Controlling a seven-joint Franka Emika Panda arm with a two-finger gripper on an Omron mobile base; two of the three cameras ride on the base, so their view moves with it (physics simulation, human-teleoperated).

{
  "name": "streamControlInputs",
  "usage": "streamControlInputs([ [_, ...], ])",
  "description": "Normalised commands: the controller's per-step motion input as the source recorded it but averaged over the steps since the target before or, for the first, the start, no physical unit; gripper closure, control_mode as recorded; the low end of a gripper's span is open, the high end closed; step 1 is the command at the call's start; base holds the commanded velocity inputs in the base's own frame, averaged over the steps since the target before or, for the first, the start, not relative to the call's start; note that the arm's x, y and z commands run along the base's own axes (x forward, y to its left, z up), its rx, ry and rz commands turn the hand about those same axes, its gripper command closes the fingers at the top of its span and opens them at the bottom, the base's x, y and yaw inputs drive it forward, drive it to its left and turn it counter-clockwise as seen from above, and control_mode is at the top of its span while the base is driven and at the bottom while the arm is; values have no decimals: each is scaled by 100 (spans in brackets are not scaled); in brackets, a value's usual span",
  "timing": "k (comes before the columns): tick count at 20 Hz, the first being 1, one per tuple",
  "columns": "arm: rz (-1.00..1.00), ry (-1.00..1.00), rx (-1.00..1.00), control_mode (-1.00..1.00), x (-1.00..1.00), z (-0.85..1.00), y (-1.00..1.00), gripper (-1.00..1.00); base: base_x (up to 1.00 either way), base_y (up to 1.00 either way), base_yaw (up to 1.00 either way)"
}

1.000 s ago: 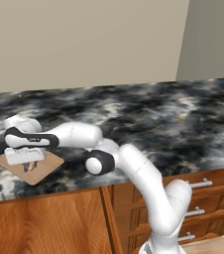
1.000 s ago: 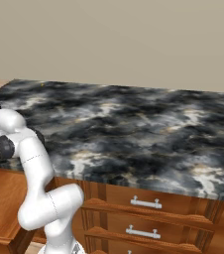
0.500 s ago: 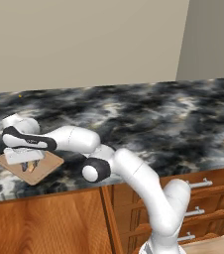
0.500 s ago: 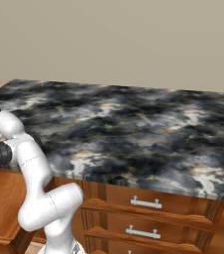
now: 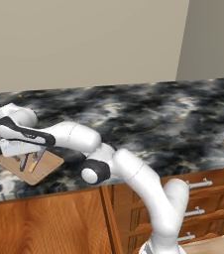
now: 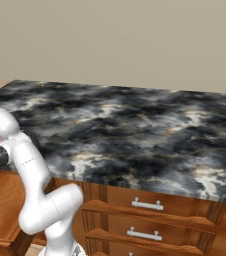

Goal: Open the drawer on the left and place the cutting tools on the cutting board.

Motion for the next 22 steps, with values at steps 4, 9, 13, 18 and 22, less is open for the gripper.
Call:
streamControlInputs([
  [4,6,-14,3,-100,-76,99,-59,-100,0,0,0],
  [9,9,-9,0,-100,-80,87,-82,-100,0,0,0],
  [13,10,-2,0,-100,-76,77,-99,-100,0,0,0],
  [18,10,0,6,-100,-76,61,-100,-100,0,0,0],
  [22,11,0,14,-100,-69,50,-100,-100,0,0,0],
])
